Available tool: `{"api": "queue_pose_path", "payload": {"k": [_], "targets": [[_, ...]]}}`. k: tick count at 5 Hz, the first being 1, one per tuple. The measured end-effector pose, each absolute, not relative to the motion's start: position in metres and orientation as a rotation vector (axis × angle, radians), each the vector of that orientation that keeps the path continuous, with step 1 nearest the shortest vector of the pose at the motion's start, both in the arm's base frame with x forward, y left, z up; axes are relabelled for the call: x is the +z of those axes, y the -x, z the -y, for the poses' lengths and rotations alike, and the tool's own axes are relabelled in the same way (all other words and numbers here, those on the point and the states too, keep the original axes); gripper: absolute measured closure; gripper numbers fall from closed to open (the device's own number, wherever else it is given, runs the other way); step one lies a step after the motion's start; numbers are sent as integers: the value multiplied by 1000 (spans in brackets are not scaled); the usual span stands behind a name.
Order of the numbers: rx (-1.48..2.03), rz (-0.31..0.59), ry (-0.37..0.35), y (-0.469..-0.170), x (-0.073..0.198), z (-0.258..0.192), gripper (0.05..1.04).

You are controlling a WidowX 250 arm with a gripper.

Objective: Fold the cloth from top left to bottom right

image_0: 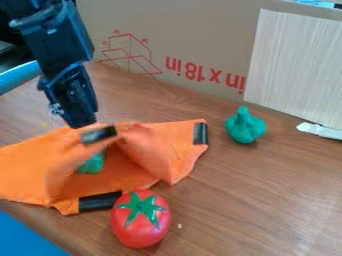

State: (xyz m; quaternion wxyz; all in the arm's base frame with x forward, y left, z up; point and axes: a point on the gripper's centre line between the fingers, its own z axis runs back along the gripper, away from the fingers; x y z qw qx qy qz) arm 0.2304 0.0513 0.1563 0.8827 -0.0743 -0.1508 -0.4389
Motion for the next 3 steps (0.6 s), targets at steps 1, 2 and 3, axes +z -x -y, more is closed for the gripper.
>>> {"api": "queue_pose_path", "payload": {"k": [1, 2, 3], "targets": [[-886, 311, 194, -235, 166, -55, 238], [-876, 314, 232, -239, 183, -53, 77], [-812, 368, 231, -247, 221, -61, 81]]}}
